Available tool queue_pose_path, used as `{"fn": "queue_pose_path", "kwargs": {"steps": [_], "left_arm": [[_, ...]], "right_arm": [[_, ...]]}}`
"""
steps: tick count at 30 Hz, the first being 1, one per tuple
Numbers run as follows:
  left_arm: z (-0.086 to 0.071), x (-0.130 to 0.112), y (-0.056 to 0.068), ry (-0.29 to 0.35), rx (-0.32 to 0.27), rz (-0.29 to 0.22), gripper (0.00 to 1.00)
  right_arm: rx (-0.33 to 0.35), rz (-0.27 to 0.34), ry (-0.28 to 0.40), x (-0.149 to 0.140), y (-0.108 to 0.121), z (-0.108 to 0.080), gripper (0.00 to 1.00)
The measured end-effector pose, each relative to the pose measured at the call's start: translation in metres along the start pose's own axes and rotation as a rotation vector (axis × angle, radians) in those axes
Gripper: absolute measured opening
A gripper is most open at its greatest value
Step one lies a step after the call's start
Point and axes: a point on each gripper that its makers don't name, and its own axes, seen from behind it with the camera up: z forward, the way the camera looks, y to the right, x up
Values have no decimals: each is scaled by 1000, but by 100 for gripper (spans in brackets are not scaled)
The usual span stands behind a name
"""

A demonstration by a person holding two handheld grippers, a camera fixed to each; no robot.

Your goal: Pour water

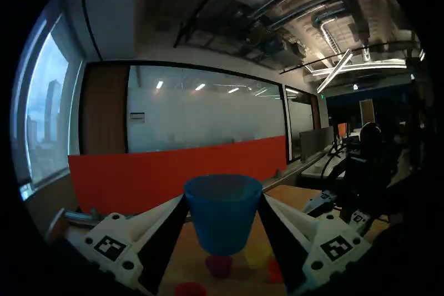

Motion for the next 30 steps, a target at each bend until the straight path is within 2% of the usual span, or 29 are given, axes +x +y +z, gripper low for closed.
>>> {"fn": "queue_pose_path", "kwargs": {"steps": [3, 9, 15, 30], "left_arm": [[0, -4, 0, -11, -10, -39, 85], [-3, -9, -4, -27, -5, -30, 85], [-6, -23, 1, -66, -26, -35, 85], [-20, -97, -2, -218, -48, -9, 85]], "right_arm": [[-2, 0, -1, 1, 1, -2, 88], [-7, 1, -3, 2, 2, -7, 88], [-15, 1, -21, -1, 4, -14, 88], [-61, 19, -136, -34, 26, -57, 88]]}}
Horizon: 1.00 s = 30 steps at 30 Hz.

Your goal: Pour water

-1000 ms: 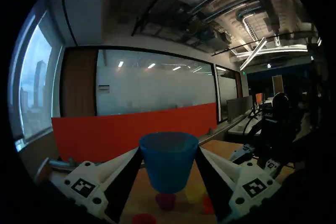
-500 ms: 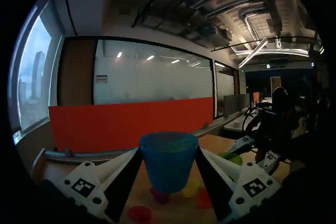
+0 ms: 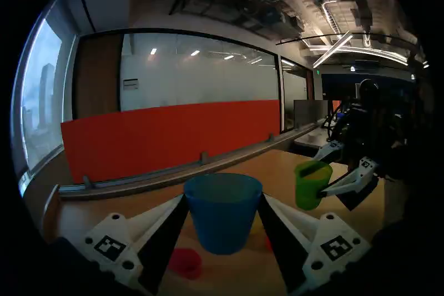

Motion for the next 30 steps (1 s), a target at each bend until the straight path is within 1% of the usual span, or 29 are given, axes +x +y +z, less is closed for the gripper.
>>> {"fn": "queue_pose_path", "kwargs": {"steps": [6, 12, 24, 30], "left_arm": [[5, -26, 1, -51, -11, -10, 86], [13, -47, 5, -97, -31, -8, 85], [26, -96, 19, -225, -81, 42, 86], [31, -123, 26, -303, -110, 70, 86]], "right_arm": [[-27, 14, -41, -16, 13, -15, 88], [-48, 31, -67, -28, 22, -22, 88], [-49, 40, -172, -65, 31, -25, 88], [-47, 50, -234, -86, 35, -26, 88]]}}
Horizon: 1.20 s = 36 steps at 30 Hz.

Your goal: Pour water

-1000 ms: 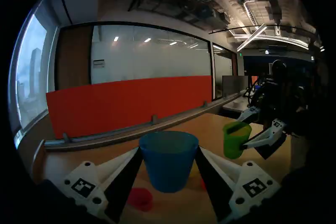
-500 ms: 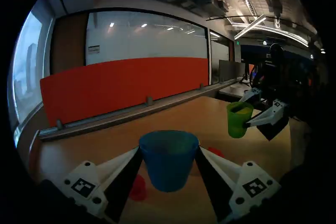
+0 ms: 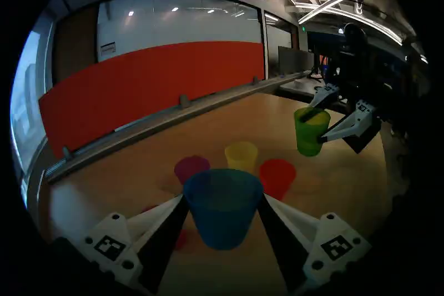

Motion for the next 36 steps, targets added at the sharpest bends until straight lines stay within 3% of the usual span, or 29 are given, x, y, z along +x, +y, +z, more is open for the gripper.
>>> {"fn": "queue_pose_path", "kwargs": {"steps": [9, 22, 36], "left_arm": [[19, -32, 14, -100, -45, 35, 86], [40, -68, 18, -220, -92, 69, 86], [42, -81, 20, -248, -117, 70, 86]], "right_arm": [[6, 0, -88, -27, 3, 10, 88], [10, 28, -169, -57, 7, 19, 88], [9, 33, -201, -72, 7, 23, 88]]}}
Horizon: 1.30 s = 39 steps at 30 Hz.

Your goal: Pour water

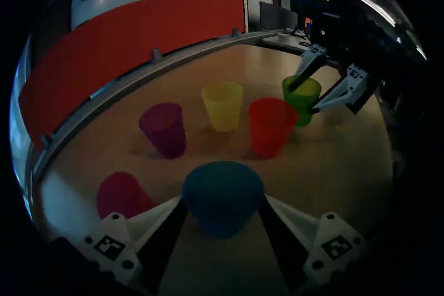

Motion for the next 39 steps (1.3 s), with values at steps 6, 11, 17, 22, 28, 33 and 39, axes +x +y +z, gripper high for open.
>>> {"fn": "queue_pose_path", "kwargs": {"steps": [6, 11, 17, 22, 28, 33, 39], "left_arm": [[-5, -6, -1, -5, -5, -6, 86], [-6, -9, -2, -5, -8, -14, 86], [-7, -13, -2, -17, -13, -20, 86], [-5, -21, -1, -51, -19, -30, 87], [-3, -27, -1, -75, -13, -27, 92], [-5, -33, -1, -99, -6, -28, 98], [-15, -40, -5, -106, 23, -47, 98]], "right_arm": [[-6, -10, -18, -8, -1, 3, 88], [-9, -19, -28, -14, -2, 5, 88], [-15, -27, -30, -16, -2, 7, 88], [-18, -22, -30, -18, -1, 7, 88], [-24, -21, -27, -20, -1, 5, 92], [-26, 2, -24, -20, 0, 0, 98], [-45, 13, -25, -28, 1, -9, 100]]}}
